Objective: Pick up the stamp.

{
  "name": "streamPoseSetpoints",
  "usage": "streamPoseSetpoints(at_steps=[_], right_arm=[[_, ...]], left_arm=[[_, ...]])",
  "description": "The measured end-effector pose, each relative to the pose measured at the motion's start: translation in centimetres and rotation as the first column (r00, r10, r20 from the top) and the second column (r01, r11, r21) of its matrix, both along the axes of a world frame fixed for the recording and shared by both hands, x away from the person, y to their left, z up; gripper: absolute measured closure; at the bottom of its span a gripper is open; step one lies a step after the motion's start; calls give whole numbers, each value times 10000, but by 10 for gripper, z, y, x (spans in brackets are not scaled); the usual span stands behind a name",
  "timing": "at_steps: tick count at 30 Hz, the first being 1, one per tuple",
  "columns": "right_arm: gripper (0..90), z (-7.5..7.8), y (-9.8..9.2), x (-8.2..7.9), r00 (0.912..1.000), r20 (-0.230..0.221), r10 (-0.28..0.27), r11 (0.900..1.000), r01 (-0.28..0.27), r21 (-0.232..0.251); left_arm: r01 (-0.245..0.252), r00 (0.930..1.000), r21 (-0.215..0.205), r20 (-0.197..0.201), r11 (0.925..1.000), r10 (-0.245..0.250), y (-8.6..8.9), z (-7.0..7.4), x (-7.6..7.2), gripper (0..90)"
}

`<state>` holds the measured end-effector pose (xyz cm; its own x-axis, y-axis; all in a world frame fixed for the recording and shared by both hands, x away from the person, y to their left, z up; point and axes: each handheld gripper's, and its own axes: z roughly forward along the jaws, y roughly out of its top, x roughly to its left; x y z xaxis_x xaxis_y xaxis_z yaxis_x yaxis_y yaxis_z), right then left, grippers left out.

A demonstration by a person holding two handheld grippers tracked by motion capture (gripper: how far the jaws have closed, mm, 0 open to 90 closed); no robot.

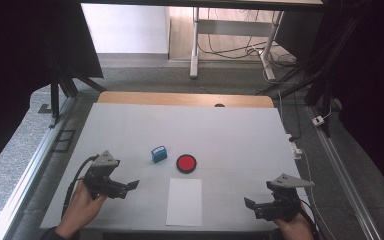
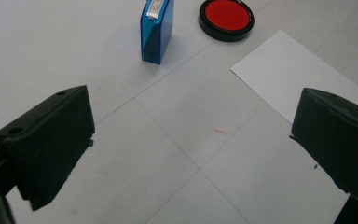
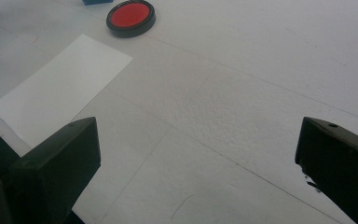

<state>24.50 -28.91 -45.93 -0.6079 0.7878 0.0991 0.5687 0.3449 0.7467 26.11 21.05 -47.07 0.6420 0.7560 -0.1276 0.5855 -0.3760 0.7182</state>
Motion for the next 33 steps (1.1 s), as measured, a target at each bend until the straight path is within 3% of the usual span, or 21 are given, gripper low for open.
streamPoseSetpoints(at_steps=[9, 20, 25, 33], right_arm=[[0, 0, 0, 0, 10000, -21, 19, 10000, -19, 0], [0, 0, 0, 1, 10000, -65, 67, 10000, -67, -43], [0, 0, 0, 1, 9999, -103, 92, 9999, -92, -61], [0, -1, 1, 1, 9998, -157, 129, 9999, -130, -79]], left_arm=[[322, 9993, 57, -194, 9995, -321, -16, -4, 24, 0], [475, 9989, 354, -25, 9982, -474, -31, -6, 51, 0], [703, 9975, 513, 47, 9962, -706, -36, -9, 62, 0], [1103, 9939, 779, -165, 9908, -1093, -44, -17, 81, 0]])
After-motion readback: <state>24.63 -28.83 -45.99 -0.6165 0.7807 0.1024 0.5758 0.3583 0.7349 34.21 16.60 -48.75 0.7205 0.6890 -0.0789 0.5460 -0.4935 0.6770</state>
